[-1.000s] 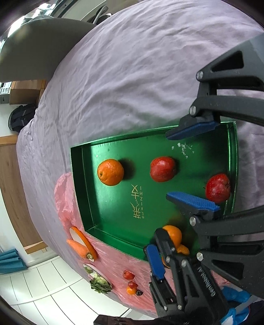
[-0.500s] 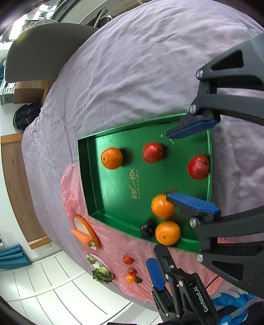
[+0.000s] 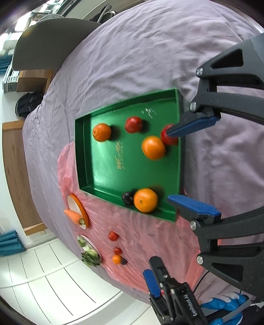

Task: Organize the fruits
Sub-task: 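Withdraw both grippers from the tray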

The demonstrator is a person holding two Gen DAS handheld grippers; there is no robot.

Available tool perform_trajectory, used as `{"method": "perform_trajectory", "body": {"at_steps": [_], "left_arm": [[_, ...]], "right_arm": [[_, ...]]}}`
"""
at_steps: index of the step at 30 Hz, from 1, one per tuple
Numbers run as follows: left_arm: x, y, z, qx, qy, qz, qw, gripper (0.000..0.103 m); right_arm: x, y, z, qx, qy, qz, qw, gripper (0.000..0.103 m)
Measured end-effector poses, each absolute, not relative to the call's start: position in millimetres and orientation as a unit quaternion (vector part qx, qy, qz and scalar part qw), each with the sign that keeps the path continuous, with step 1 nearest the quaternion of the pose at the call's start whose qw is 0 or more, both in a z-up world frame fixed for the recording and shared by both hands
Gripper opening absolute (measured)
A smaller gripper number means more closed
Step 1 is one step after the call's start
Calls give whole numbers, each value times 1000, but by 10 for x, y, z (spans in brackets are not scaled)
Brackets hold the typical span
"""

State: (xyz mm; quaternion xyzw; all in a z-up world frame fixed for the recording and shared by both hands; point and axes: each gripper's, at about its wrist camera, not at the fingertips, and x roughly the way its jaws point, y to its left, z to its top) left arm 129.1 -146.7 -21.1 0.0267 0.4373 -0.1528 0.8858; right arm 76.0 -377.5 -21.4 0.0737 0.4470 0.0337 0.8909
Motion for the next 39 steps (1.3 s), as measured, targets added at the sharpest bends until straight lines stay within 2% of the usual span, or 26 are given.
{"method": "perform_trajectory", "body": {"at_steps": [39], "left_arm": [[457, -16, -116, -34, 412, -32, 910, 51]], "right_arm": [[88, -2320, -67, -2, 450, 126, 884, 103]]}}
